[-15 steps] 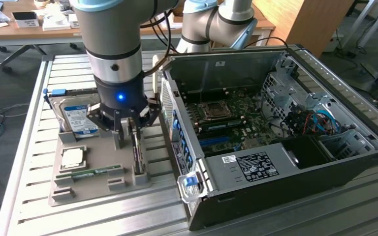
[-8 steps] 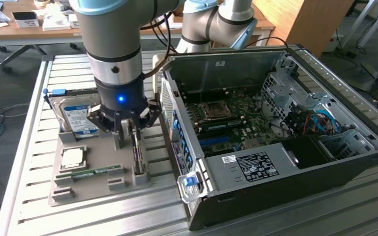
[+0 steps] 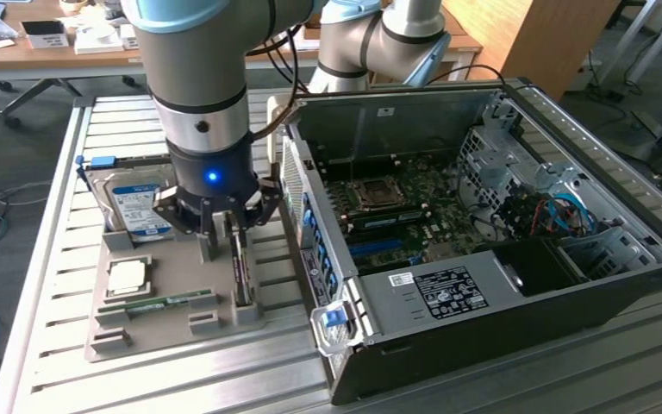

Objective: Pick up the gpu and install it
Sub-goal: 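Pick up the gpu and move the gpu toward the slot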

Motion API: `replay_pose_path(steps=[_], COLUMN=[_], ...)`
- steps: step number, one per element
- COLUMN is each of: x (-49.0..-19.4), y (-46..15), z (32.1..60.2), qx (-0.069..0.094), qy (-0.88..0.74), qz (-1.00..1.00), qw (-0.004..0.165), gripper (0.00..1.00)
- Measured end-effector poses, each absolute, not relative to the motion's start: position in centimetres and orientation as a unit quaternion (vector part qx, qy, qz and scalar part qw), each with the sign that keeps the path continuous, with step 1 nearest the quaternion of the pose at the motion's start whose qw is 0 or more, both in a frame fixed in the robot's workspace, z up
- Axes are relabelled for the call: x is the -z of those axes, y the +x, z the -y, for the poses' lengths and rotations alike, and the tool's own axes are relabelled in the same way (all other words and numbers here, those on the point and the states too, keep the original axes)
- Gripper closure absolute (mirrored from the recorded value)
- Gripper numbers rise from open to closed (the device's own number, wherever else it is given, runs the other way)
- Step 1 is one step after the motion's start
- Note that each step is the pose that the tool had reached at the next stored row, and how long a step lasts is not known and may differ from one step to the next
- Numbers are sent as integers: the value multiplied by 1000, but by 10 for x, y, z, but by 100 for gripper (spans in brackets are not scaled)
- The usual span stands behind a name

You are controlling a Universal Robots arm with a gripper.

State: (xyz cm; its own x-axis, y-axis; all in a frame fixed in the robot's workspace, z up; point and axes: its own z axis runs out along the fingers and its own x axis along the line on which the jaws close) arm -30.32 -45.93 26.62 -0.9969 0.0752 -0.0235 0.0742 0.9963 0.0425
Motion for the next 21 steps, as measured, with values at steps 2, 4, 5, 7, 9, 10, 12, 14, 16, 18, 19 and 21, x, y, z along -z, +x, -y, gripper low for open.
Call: replay_pose_path(steps=[2, 4, 5, 7, 9, 10, 12, 14, 16, 18, 19, 21], x=[-262, -261, -260, -258, -255, -254, -252, -252, -251, -251, -251, -253], y=[-303, -303, -303, -303, -303, -303, -303, -303, -303, -303, -303, -303], z=[459, 459, 459, 459, 459, 459, 459, 459, 459, 459, 459, 459], qx=[-21, -21, -21, -21, -21, -21, -21, -20, -21, -21, -21, -21], qy=[37, 37, 37, 37, 37, 37, 37, 37, 37, 37, 37, 37], qz=[-999, -999, -999, -999, -999, -999, -999, -999, -999, -999, -999, -999], qw=[13, 13, 13, 13, 13, 13, 12, 12, 13, 13, 13, 13], gripper=[58, 58, 58, 58, 58, 58, 58, 58, 58, 58, 58, 58])
